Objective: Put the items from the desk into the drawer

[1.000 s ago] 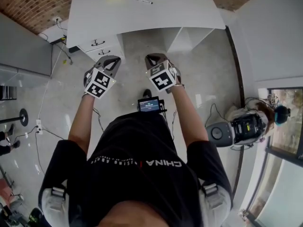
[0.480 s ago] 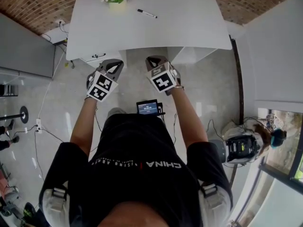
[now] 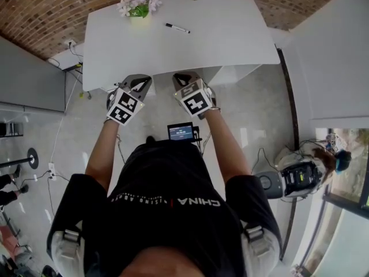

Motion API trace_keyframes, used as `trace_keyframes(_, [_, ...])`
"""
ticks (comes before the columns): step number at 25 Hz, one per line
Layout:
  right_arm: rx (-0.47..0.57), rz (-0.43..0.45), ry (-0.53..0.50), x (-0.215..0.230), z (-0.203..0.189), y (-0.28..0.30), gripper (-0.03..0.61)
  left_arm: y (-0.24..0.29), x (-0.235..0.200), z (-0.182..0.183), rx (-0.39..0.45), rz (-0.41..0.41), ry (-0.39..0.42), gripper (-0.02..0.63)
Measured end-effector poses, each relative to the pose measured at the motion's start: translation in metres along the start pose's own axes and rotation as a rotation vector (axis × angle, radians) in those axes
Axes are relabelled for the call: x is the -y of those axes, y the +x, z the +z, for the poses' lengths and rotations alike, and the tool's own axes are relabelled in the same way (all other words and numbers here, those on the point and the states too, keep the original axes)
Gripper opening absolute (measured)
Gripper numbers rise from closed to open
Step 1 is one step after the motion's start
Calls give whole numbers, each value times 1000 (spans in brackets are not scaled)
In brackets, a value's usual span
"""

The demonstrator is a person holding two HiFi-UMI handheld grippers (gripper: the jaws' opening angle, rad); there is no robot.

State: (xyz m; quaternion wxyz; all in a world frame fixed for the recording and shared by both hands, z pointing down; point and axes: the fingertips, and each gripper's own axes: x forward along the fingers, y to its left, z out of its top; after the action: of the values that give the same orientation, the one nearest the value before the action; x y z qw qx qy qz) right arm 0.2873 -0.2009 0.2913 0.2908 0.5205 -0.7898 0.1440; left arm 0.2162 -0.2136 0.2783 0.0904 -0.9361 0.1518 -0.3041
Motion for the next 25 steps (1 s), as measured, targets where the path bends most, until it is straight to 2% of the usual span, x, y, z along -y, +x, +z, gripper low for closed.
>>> trace_keyframes(4, [-14, 4, 42, 2, -4, 1, 17, 4, 3, 7, 14, -22, 18, 12])
trace_keyframes(8, [-18, 1, 46, 7, -3, 5, 17, 9, -1, 2, -8, -29, 42, 12])
trace_keyframes(13, [-21, 8, 48, 9, -3, 7, 17, 9, -7, 5, 4, -24, 6, 12])
trace_keyframes(22, [-30, 32, 34, 15, -3, 21, 17, 18, -16, -2, -10, -9, -5, 12])
trace_keyframes(25, [-19, 34, 31, 21, -4, 26, 17, 23, -15, -1, 13, -12, -18, 12])
